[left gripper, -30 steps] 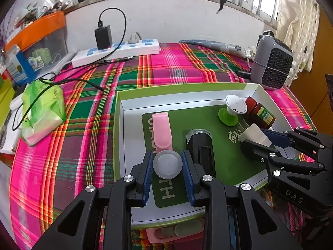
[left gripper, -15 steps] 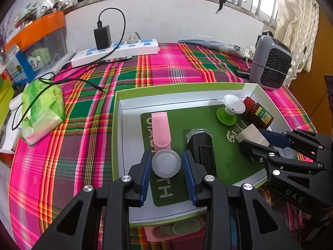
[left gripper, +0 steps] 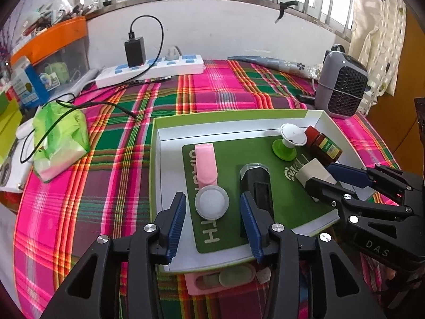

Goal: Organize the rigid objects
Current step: 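Lower the white cap into the tray with the left gripper while the right gripper releases the charger, then withdraw both grippers and move the right gripper to the silver lighter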

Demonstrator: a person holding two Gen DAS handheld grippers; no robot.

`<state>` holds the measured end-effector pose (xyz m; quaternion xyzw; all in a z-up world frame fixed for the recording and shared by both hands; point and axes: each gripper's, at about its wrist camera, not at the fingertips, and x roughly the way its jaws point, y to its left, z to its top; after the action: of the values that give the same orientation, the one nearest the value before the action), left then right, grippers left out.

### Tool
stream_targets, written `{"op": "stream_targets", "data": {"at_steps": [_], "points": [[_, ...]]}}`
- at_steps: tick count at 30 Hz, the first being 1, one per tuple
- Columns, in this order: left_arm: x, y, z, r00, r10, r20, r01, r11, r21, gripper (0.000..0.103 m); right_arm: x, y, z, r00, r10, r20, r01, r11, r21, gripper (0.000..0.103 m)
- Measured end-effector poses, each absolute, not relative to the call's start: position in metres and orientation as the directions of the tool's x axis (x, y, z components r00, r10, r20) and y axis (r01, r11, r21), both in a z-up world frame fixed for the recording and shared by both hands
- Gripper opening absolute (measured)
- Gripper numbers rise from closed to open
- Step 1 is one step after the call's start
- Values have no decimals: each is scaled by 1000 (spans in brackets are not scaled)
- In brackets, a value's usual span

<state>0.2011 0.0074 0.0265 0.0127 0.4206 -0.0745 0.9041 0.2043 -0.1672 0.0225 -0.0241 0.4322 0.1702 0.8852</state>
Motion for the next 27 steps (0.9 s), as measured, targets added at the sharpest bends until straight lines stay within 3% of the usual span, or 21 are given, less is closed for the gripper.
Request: {"op": "stream_targets", "data": {"at_steps": [17, 24, 27], "points": [[136, 8, 53, 698, -230, -678, 237, 968, -84, 42, 148, -180, 50, 646, 287, -707, -322, 943, 88, 43], [109, 12, 53, 717, -231, -657, 230, 969, -89, 42, 118, -185, 51, 671, 298, -679, -331, 940, 85, 43], [99, 9, 52, 734, -188, -653, 219, 975, -34, 42, 106, -186, 52, 674, 317, -667, -349, 933, 91, 43]]}}
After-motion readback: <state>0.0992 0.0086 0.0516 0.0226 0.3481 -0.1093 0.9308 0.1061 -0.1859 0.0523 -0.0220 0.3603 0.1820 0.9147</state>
